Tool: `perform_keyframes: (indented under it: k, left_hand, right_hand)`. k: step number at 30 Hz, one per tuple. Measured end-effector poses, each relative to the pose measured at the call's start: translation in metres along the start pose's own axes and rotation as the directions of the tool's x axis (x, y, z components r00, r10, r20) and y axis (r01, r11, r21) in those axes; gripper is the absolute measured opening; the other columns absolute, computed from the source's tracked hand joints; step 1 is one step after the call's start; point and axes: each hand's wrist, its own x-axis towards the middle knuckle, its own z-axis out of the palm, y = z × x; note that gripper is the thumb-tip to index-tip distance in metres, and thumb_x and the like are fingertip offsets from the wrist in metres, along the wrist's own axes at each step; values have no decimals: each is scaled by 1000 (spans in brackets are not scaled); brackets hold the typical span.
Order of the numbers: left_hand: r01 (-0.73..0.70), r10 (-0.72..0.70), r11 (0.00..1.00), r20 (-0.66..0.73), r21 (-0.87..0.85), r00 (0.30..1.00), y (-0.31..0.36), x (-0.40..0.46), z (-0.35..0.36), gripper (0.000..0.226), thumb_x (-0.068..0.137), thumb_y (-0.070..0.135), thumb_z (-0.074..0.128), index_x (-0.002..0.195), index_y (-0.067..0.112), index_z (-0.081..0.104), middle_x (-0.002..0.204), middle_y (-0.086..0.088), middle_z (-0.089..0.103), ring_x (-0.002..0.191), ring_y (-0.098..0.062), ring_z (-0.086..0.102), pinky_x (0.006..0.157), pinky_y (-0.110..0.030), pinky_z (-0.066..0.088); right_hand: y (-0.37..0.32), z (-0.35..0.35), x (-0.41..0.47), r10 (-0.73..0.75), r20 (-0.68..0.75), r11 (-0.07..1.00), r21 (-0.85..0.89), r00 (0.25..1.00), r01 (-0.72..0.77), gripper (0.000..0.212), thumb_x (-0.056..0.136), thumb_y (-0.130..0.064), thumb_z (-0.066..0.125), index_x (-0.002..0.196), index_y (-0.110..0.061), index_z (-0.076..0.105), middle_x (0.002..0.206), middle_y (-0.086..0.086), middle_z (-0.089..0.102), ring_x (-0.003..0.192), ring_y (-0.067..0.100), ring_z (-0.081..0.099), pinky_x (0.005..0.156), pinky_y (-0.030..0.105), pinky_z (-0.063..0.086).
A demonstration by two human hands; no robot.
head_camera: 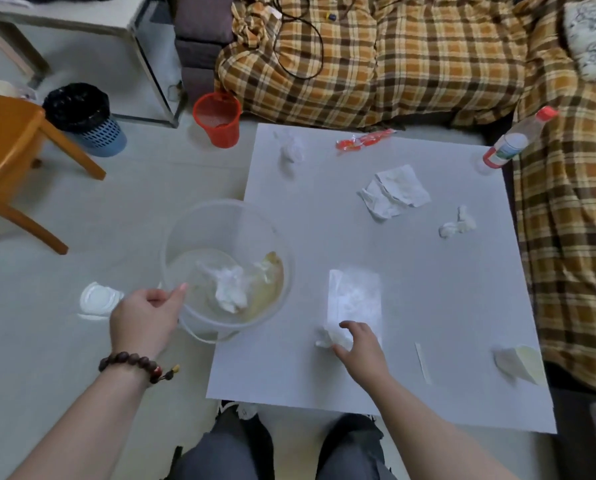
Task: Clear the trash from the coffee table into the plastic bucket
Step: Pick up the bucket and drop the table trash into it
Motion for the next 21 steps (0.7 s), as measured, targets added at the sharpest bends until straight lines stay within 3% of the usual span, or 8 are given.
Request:
perform_keyframes:
  k: [4, 9, 12, 14, 18, 21]
  left_hand:
    - [72, -83, 988, -77, -140, 994, -12, -29, 23, 62, 59, 69, 68, 84, 13, 67, 76, -7, 74, 74, -26, 75, 85, -52, 59]
    - [146, -211, 944, -205, -295, 956, -46, -74, 58, 66, 56, 74, 75, 81, 13, 68, 67, -1, 76, 61, -14, 76, 83, -47, 60]
    - [170, -262, 923, -239, -345, 935, -62, -96, 72, 75, 50, 82, 75, 79, 13, 69, 69, 1, 77, 64, -15, 77, 83, -42, 59]
    - [182, -282, 919, -261, -349, 923, -67, -108, 76, 69, 54, 78, 76, 79, 13, 69, 71, 1, 78, 65, -15, 77, 85, -45, 59]
    - [187, -282, 934, -306, -304, 909, -72, -125, 78, 57, 60, 68, 74, 81, 15, 69, 70, 6, 77, 61, -9, 75, 85, -46, 60]
    - [177, -260, 948, -327, -264, 909, -68, -134, 76, 54, 61, 67, 71, 80, 17, 67, 65, 2, 74, 60, -10, 74, 84, -48, 60]
  right_hand:
    - [40, 13, 21, -70, 85, 991, -104, 994, 79, 53, 80, -28, 64, 131, -25, 47, 139, -2, 42, 121, 20, 44, 87, 25, 39]
    - [69, 29, 47, -250, 198, 918, -263, 948, 297, 64, 81, -21, 58, 140, -32, 34, 149, 1, 30, 128, 26, 36, 99, 35, 41]
    - [75, 38, 58, -276, 256, 848, -389, 926, 361, 60, 85, -14, 50, 139, -33, 31, 146, 2, 31, 124, 28, 37, 92, 37, 45]
    - [79, 44, 61, -277, 281, 807, -451, 919, 381, 50, 88, -11, 47, 135, -26, 37, 140, 6, 36, 120, 30, 38, 87, 38, 47]
    - [86, 46, 62, -258, 256, 861, -376, 932, 342, 27, 87, -7, 45, 113, -12, 52, 119, 9, 49, 112, 29, 43, 73, 36, 46]
    - [80, 31, 55, -270, 144, 923, -241, 952, 299, 19, 88, -10, 49, 106, -9, 57, 106, 8, 55, 103, 29, 51, 68, 34, 44]
